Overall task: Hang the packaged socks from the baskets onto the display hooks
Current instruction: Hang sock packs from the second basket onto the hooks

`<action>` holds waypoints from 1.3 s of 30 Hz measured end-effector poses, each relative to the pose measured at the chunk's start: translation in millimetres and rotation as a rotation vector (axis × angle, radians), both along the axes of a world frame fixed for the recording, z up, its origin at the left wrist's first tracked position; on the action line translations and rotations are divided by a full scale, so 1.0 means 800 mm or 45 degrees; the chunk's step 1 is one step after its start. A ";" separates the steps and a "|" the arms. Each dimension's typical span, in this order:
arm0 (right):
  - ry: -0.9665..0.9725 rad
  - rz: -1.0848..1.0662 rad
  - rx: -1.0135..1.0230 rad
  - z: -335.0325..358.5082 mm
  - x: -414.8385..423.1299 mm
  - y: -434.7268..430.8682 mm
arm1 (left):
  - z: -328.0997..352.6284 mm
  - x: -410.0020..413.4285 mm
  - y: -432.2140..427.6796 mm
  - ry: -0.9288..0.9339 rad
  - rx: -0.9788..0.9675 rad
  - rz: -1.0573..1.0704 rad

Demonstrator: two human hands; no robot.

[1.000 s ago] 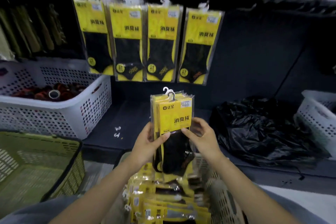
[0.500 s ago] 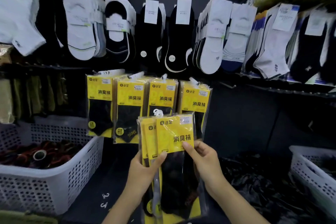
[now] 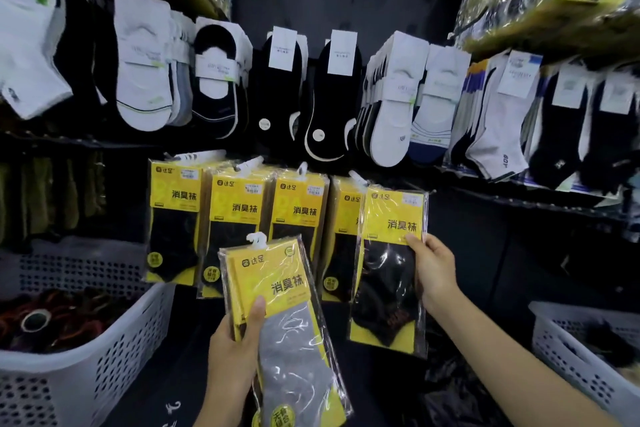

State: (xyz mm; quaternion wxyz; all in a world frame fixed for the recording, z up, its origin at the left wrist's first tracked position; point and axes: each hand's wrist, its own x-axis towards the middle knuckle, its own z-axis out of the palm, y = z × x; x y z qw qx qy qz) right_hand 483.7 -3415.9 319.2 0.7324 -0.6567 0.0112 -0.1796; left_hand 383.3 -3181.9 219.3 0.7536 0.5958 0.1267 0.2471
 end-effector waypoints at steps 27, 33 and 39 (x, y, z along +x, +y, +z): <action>0.293 -0.275 -0.021 -0.032 0.162 0.049 | -0.013 0.019 0.021 0.015 0.024 -0.024; 0.175 0.404 -0.249 -0.050 0.035 0.079 | -0.008 0.011 0.015 0.022 0.006 -0.118; 0.124 0.707 -0.348 -0.079 -0.050 0.117 | -0.007 0.004 0.001 0.059 -0.037 -0.152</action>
